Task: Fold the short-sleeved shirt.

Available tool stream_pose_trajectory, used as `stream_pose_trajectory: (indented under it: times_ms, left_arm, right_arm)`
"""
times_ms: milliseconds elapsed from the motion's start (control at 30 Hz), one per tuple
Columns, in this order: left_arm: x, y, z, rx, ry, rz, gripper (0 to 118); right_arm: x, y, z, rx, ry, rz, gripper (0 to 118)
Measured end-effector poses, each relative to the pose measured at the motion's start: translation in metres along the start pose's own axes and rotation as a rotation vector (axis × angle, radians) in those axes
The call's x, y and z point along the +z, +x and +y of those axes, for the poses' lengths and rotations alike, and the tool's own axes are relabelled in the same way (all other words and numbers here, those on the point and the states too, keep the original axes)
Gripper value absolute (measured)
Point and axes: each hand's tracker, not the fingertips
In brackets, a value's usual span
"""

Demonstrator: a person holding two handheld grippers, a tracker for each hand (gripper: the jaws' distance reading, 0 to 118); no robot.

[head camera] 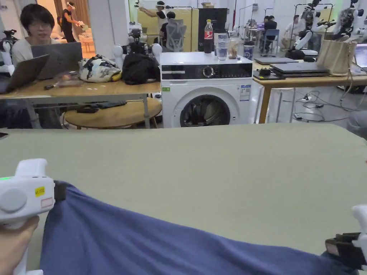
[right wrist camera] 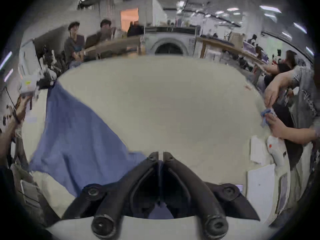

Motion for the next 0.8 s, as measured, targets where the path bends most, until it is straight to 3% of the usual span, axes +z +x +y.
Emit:
stream_pose_trajectory:
  times_ms: [133, 233, 400, 600, 800]
  left_arm:
    - [0.094, -0.013, 0.029, -0.01, 0.173, -0.008, 0]
    - [0.165, -0.023, 0.047, -0.021, 0.302, 0.001, 0]
    - [0.25, -0.023, 0.071, -0.047, 0.479, 0.029, 0]
    - [0.299, -0.003, 0.102, -0.089, 0.589, 0.055, 0]
    - [0.307, 0.01, 0.133, -0.108, 0.621, 0.091, 0]
  right_arm:
    - [0.056, 0.0, 0.025, -0.016, 0.135, 0.004, 0]
    - [0.099, -0.002, 0.049, 0.011, 0.256, -0.054, 0]
    - [0.161, 0.012, 0.097, -0.052, 0.442, -0.056, 0]
    - [0.212, 0.009, 0.151, -0.058, 0.576, -0.074, 0]
    - [0.231, 0.015, 0.199, -0.06, 0.631, -0.113, 0]
